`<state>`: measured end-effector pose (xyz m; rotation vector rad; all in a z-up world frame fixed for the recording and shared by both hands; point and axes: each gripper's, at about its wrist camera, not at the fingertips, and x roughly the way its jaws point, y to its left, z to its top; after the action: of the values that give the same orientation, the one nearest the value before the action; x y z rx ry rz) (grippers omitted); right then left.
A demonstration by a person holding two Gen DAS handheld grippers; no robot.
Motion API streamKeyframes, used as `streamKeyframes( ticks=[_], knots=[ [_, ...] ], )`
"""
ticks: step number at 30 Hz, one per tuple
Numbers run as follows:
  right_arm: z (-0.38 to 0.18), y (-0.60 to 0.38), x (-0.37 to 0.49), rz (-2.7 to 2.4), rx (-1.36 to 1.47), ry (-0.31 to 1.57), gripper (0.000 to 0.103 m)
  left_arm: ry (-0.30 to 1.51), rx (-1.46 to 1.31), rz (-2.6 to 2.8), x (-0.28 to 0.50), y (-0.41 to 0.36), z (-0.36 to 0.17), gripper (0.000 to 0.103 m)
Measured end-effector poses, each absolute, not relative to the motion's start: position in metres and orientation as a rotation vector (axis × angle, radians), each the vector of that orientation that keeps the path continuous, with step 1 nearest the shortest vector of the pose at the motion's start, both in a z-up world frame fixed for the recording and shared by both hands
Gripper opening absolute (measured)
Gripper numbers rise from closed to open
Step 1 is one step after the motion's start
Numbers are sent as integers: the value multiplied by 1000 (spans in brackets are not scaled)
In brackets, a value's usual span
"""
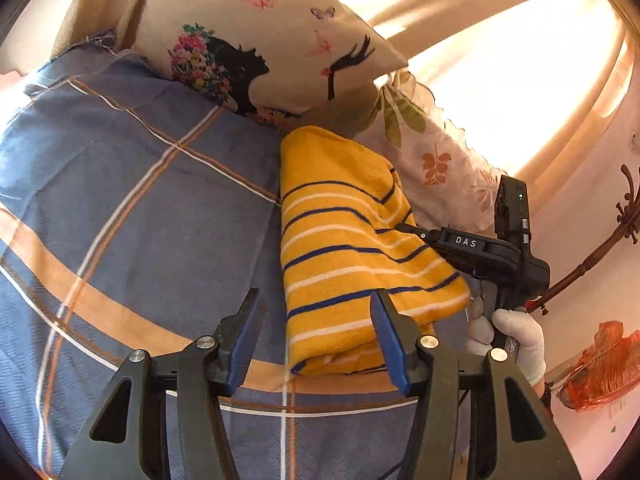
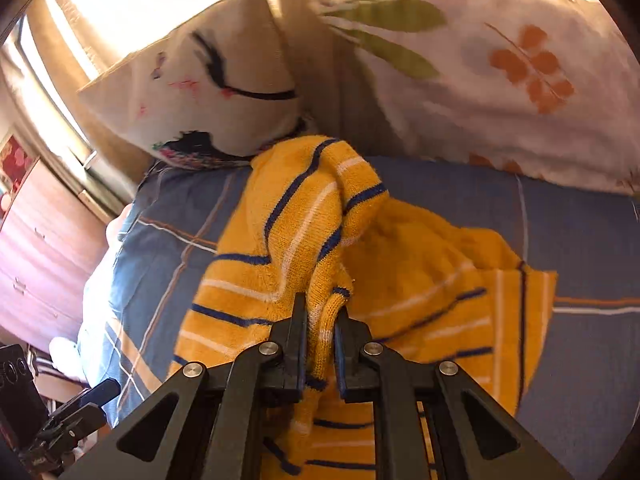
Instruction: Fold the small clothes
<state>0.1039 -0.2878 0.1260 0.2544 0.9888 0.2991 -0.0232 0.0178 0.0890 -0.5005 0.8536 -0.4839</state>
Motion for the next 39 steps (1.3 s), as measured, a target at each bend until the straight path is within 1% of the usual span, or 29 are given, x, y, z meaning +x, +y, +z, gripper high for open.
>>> streamKeyframes(
  ticks=[6,11,15,18,19,20,22,24,26,27,30,32,34,37,39],
  knots=[
    [87,-370,80,248,401,996,12,939,-422,-529,-3,-37,73,53],
    [71,-394,68,244,466,969,12,984,-368,-557,8,-75,63,53],
    [58,-409,62,230,505,977,12,1023,-304,-540,13,-98,43,53],
    [47,-408,59,232,493,980,14,1010,-272,-518,13,-104,36,57],
    [47,-407,58,238,485,974,17,1011,-267,-517,12,-105,35,58],
    [47,-403,59,240,476,969,23,1014,-260,-516,12,-105,35,58],
    [54,-404,54,221,461,965,29,1017,-221,-518,9,-107,36,58],
    [67,-405,48,203,450,929,30,1023,-164,-536,1,-108,38,58],
    [83,-404,41,197,436,878,35,1018,-128,-571,-10,-105,44,58],
    [90,-402,39,206,433,854,35,1004,-121,-593,-16,-102,48,58],
    [107,-389,38,255,431,803,38,963,-177,-627,-28,-85,57,58],
    [112,-378,42,313,451,783,43,953,-242,-592,-25,-71,54,58],
    [109,-367,50,365,493,794,48,959,-272,-556,-18,-63,52,58],
    [93,-355,62,387,550,840,48,991,-274,-536,-10,-68,42,58],
    [77,-353,67,355,565,870,48,1037,-211,-507,-9,-78,30,58]
  ],
)
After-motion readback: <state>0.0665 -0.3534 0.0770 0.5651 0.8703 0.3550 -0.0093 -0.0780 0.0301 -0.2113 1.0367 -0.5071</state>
